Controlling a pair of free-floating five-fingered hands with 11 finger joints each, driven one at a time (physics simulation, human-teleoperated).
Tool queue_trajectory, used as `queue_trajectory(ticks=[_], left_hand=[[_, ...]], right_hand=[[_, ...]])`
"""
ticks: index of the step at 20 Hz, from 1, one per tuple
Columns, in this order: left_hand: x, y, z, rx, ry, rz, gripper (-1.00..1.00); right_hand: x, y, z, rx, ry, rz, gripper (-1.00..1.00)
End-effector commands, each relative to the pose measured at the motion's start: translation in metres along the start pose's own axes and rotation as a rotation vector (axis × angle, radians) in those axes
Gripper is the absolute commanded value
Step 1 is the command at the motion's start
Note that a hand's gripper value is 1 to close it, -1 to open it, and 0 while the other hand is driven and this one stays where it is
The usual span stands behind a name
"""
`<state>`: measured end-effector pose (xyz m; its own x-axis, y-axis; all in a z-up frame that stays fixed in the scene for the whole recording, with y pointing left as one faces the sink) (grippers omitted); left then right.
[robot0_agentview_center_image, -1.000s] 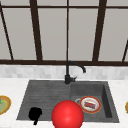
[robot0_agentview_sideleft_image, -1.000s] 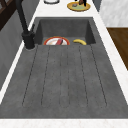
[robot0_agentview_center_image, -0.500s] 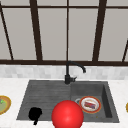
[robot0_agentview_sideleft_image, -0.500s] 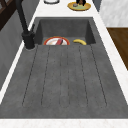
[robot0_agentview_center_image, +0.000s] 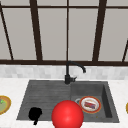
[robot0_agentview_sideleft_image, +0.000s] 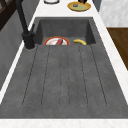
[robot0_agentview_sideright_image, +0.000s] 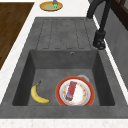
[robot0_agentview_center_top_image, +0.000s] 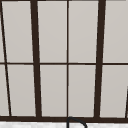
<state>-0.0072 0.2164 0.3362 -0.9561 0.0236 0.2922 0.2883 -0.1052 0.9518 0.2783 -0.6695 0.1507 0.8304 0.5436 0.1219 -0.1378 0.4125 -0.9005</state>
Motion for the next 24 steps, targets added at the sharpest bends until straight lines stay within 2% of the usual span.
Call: queue_trajectory(ticks=[1,5,8,9,10,20,24], left_hand=[[0.0,0.0,0.0,0.0,0.0,0.0,0.0],[0.0,0.0,0.0,0.0,0.0,0.0,0.0],[0.0,0.0,0.0,0.0,0.0,0.0,0.0],[0.0,0.0,0.0,0.0,0.0,0.0,0.0],[0.0,0.0,0.0,0.0,0.0,0.0,0.0],[0.0,0.0,0.0,0.0,0.0,0.0,0.0],[0.0,0.0,0.0,0.0,0.0,0.0,0.0]], right_hand=[[0.002,-0.003,0.028,-0.031,-0.015,-0.027,1.0],[0.015,-0.025,0.05,0.027,0.024,-0.026,1.0],[0.023,-0.037,0.071,0.021,0.046,-0.025,1.0],[0.032,-0.037,0.077,0.034,0.035,-0.003,1.0],[0.033,-0.04,0.084,0.03,0.038,-0.007,1.0],[0.083,-0.045,0.137,0.004,0.053,-0.01,1.0],[0.111,-0.033,0.154,0.012,0.035,0.011,1.0]])
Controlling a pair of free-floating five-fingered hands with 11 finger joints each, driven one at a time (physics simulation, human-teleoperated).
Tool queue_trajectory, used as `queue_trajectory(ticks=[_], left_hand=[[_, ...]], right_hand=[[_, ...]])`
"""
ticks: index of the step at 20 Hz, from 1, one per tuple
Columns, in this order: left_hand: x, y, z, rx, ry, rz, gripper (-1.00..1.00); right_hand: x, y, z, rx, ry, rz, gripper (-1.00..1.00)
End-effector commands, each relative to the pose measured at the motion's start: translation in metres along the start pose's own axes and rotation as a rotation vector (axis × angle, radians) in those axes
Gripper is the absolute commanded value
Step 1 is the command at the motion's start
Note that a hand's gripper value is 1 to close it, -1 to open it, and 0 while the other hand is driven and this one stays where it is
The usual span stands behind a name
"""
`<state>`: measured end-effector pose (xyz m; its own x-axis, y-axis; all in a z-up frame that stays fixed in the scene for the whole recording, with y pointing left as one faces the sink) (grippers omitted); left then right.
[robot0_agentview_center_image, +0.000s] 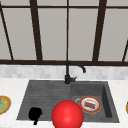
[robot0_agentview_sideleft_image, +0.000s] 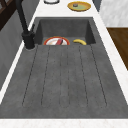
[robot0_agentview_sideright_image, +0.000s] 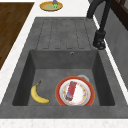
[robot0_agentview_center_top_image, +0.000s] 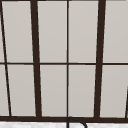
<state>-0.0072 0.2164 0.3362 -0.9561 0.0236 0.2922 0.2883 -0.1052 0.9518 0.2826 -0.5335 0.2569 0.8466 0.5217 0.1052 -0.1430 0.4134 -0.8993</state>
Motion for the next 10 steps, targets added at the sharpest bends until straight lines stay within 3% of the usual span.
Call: queue_trajectory(ticks=[1,10], left_hand=[[0.0,0.0,0.0,0.0,0.0,0.0,0.0],[0.0,0.0,0.0,0.0,0.0,0.0,0.0]], right_hand=[[0.028,0.007,0.018,0.0,0.0,0.0,1.0],[0.097,0.028,0.048,0.005,0.007,0.012,1.0]])
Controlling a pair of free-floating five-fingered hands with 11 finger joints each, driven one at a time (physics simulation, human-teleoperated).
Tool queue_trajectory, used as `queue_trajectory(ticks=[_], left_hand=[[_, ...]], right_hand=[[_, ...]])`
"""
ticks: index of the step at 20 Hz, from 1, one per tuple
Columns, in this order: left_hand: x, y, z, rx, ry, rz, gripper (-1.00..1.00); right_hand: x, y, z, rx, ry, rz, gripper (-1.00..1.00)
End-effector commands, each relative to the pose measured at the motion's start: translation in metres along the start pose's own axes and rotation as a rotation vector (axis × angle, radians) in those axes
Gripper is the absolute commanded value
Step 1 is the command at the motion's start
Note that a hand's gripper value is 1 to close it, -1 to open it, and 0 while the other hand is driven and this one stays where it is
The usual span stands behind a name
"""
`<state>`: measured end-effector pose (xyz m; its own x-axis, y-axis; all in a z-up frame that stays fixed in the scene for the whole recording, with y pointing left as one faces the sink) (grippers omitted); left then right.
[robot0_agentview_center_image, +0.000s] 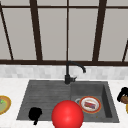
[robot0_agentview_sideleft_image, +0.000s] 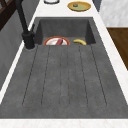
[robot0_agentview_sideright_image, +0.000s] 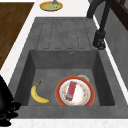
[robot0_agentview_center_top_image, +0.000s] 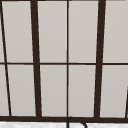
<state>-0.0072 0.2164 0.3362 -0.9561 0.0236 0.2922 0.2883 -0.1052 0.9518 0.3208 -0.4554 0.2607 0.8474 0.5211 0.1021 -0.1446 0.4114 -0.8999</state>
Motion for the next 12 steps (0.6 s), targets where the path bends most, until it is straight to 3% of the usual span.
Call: queue_trajectory(ticks=[1,12], left_hand=[[0.0,0.0,0.0,0.0,0.0,0.0,0.0],[0.0,0.0,0.0,0.0,0.0,0.0,0.0]], right_hand=[[0.032,0.007,0.011,0.007,0.006,0.011,1.0],[0.123,0.039,0.037,0.036,0.013,0.02,1.0]])
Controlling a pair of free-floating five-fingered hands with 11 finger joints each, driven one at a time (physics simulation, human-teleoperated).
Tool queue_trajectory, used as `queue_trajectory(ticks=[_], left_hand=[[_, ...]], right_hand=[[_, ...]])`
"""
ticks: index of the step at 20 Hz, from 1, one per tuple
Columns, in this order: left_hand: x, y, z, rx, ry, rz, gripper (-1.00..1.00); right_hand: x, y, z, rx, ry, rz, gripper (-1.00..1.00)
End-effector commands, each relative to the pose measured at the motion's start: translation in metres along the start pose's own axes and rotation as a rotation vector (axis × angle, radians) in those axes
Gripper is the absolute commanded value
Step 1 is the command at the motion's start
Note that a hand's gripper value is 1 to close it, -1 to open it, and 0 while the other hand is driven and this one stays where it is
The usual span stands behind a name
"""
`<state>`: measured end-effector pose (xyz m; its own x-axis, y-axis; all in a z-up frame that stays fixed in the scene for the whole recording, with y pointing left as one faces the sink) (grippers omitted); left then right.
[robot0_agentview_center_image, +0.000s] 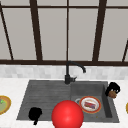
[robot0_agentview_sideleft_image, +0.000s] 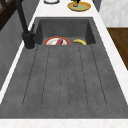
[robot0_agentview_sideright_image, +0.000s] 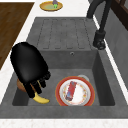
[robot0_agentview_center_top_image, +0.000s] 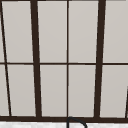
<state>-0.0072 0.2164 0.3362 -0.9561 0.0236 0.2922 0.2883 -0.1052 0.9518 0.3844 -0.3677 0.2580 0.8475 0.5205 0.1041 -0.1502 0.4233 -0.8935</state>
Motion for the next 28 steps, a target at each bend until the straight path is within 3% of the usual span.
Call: queue_trajectory(ticks=[1,13,21,26,28], left_hand=[[0.0,0.0,0.0,0.0,0.0,0.0,0.0],[0.0,0.0,0.0,0.0,0.0,0.0,0.0],[0.0,0.0,0.0,0.0,0.0,0.0,0.0],[0.0,0.0,0.0,0.0,0.0,0.0,0.0],[0.0,0.0,0.0,0.0,0.0,0.0,0.0]], right_hand=[[0.032,0.014,0.006,0.02,0.013,0.023,1.0],[0.139,0.1,-0.028,0.027,0.014,0.019,1.0],[0.201,0.152,-0.069,0.032,-0.003,-0.004,1.0],[0.232,0.187,-0.099,0.074,-0.02,0.008,1.0],[0.245,0.202,-0.111,0.052,-0.017,0.009,1.0]])
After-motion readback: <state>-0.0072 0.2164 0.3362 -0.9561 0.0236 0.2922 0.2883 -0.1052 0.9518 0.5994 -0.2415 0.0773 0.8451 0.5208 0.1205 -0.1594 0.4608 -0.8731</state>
